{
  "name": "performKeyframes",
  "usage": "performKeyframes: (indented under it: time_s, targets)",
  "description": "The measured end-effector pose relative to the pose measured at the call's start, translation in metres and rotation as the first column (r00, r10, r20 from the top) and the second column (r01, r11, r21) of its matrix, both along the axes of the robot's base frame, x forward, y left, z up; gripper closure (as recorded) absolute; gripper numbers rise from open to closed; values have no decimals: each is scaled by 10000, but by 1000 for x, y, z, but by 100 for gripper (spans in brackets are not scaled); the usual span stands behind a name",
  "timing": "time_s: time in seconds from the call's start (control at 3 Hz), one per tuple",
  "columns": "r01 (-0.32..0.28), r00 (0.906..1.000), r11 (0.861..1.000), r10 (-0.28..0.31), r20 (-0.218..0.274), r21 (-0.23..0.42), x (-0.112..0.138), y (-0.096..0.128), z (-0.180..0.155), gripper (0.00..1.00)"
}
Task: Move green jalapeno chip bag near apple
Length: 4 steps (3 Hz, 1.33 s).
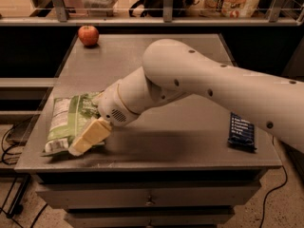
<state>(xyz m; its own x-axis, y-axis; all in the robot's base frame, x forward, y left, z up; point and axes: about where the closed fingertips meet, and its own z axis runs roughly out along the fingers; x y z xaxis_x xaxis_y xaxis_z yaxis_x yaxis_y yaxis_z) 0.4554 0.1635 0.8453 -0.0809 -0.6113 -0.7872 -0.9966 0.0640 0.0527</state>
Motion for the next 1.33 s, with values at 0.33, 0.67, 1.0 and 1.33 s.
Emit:
performKeyframes:
  time_s: [0.33,0.67,1.0,1.33]
  targets:
    - [-89,9998,10000,89,-195,-22,-1,7,-9,40]
    - [6,9999,10000,-7,-167,-21,-1,6,-8,63]
    - [235,9996,9988,-229,-157,425,2,-3,2,87]
    - [371,9993,9929,-376,25,1131,13,-24,26,100]
